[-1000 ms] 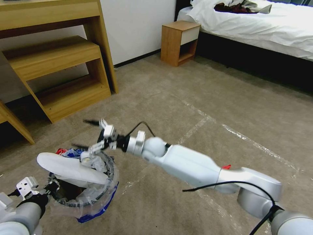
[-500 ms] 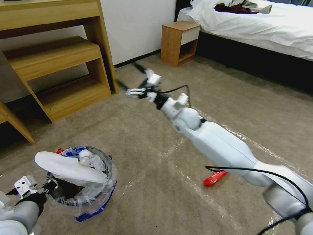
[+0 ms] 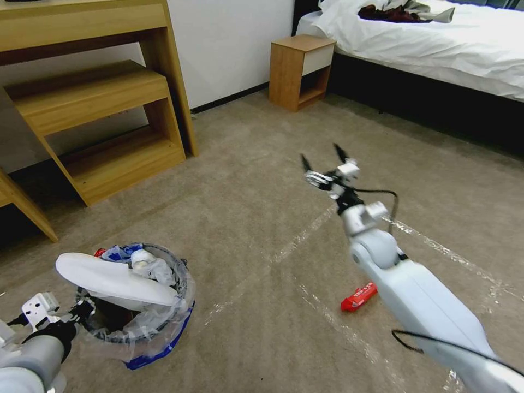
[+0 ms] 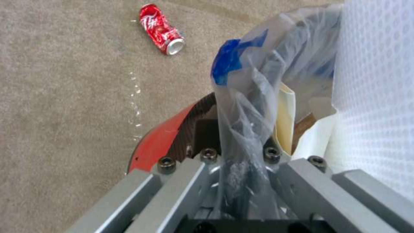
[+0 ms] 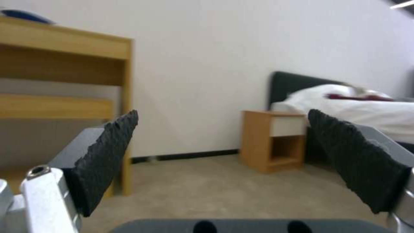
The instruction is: Pick up the trash bin and place the garbage on the floor into it.
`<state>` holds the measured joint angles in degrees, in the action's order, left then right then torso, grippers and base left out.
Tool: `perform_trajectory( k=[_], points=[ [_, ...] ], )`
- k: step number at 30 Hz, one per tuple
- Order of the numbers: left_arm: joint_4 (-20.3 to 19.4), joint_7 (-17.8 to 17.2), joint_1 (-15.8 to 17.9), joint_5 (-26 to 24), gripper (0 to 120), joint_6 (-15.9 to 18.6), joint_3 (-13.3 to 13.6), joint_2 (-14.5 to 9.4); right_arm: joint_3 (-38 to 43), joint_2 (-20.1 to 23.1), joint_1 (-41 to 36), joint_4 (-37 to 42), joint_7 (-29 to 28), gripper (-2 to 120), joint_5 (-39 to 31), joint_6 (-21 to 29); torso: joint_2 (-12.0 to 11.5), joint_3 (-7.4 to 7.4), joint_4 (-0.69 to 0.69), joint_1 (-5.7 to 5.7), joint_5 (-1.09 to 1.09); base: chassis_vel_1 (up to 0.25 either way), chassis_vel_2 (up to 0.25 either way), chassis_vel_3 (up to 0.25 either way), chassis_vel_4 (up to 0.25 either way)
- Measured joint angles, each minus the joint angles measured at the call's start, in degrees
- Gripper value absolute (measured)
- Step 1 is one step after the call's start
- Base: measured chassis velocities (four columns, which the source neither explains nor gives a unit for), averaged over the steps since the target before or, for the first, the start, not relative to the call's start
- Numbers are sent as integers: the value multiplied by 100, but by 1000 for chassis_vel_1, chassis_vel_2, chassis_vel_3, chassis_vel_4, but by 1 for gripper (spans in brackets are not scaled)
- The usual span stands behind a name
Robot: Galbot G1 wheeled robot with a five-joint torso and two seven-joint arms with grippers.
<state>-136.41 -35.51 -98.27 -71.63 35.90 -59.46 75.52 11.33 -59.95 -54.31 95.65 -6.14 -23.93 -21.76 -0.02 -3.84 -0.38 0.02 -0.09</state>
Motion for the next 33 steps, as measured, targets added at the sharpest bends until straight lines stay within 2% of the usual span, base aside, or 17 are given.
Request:
perform_trajectory(
  k=[2,3,7,21,33],
  points=[
    [-9,6,-5,6,0,0,8,35,563,-332,-603,142,-2,100,256,-207,0,0,2,0,-1,0,0,0,0],
    [-9,6,-5,6,0,0,8,35,563,-332,-603,142,-2,100,256,-207,0,0,2,0,-1,0,0,0,0],
    [-60,35,-35,44,0,2,52,149,1278,-885,-1400,249,42,100,906,-761,0,0,2,0,0,0,0,0,0],
    [-169,61,-70,83,0,4,82,278,2111,-1519,-2615,966,300,100,1446,-1197,0,-1,2,0,-3,0,0,0,0],
    [-224,63,-82,101,0,7,100,347,2115,-1771,-2863,962,450,100,1647,-1421,0,-1,2,0,-3,0,0,0,0]
  ],
)
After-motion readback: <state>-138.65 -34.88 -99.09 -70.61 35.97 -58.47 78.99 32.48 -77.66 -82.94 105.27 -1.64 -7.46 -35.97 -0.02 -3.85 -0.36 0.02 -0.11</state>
